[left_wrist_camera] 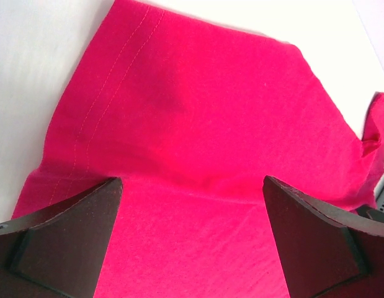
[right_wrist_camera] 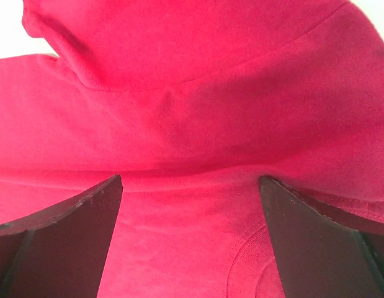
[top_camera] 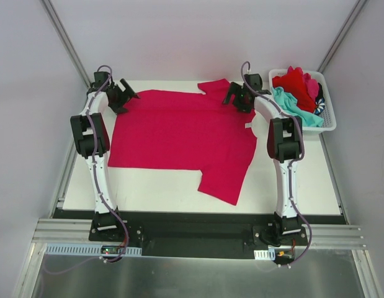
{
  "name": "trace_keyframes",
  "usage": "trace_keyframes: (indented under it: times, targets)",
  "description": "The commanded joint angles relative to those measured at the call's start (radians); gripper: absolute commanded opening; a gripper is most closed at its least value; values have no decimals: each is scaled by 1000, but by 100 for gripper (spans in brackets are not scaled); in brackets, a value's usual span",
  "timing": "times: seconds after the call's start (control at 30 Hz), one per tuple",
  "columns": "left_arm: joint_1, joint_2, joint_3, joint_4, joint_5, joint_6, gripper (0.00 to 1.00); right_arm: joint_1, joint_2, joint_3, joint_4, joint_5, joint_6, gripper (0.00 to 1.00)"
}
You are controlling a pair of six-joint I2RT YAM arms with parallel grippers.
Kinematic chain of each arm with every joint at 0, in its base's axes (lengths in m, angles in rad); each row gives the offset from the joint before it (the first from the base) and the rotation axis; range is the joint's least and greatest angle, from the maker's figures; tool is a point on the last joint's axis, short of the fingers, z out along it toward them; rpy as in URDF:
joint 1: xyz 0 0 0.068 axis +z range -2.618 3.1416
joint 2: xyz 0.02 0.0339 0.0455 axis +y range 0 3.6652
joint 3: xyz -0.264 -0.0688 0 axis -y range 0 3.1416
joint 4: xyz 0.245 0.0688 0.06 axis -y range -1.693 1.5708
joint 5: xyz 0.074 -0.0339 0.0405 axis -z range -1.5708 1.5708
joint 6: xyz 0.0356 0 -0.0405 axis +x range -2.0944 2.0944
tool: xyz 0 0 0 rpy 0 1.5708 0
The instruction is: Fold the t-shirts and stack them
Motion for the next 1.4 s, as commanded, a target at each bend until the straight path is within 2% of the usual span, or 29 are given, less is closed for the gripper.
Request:
trace_keyframes:
  times: [0.0, 0.23, 0.37, 0.53, 0.6, 0.63, 0.67, 0.7, 0.73, 0.77, 0.8, 0.83, 0.87, 0.9, 0.97, 1.0, 1.1, 1.2, 1.37]
  targets:
    - [-17, 95, 71, -13, 16, -34, 99, -22, 58, 89, -19, -5, 9, 96]
    - [-24, 143, 188, -7, 55, -58, 99, -41, 110, 249, 6, -71, 15, 96]
    - [-24, -10, 188, -7, 75, -35, 99, -41, -4, 266, 75, -163, 1, 96]
    - [-18, -274, 139, -7, 82, 9, 99, -39, -288, 258, 75, -258, -1, 96]
    - [-17, -429, 33, -9, 73, 17, 99, -35, -415, 113, 75, -263, 5, 96]
    - [-15, -484, -21, -12, 67, 16, 99, -31, -543, 49, 79, -261, 2, 96]
    - [-12, -592, -78, -21, 50, 16, 99, -27, -622, -114, 81, -244, 2, 96]
    - [-12, -649, -208, -29, 38, 5, 99, -24, -690, -200, 80, -225, 11, 96]
    - [-6, -706, -282, -33, 27, -4, 99, -21, -824, -304, 81, -206, 28, 96]
    - [2, -810, -356, -38, 6, -11, 99, -18, -883, -393, 81, -197, 48, 96]
    - [8, -863, -507, -58, -10, -41, 99, -18, -938, -577, 80, -200, 91, 96]
    - [17, -910, -587, -64, -17, -66, 98, -15, -997, -657, 54, -201, 102, 96]
    - [26, -1000, -667, -64, -13, -90, 95, -8, -1087, -726, 25, -175, 114, 96]
    - [54, -1041, -810, -68, 5, -127, 94, -5, -1135, -872, -2, -168, 142, 96]
    - [83, -1140, -936, -87, 7, -155, 89, 5, -1251, -994, -84, -119, 174, 96]
    - [118, -1168, -1046, -95, -2, -181, 87, 8, -1285, -1097, -124, -106, 212, 96]
    - [177, -1248, -1209, -111, -22, -202, 83, 15, -1414, -1237, -160, -82, 277, 96]
    - [258, -1258, -1278, -104, -42, -208, 75, 18, -1503, -1338, -183, -56, 309, 96]
    - [286, -1147, -1245, -37, -111, -173, 70, 19, -1513, -1362, -206, 27, 292, 96]
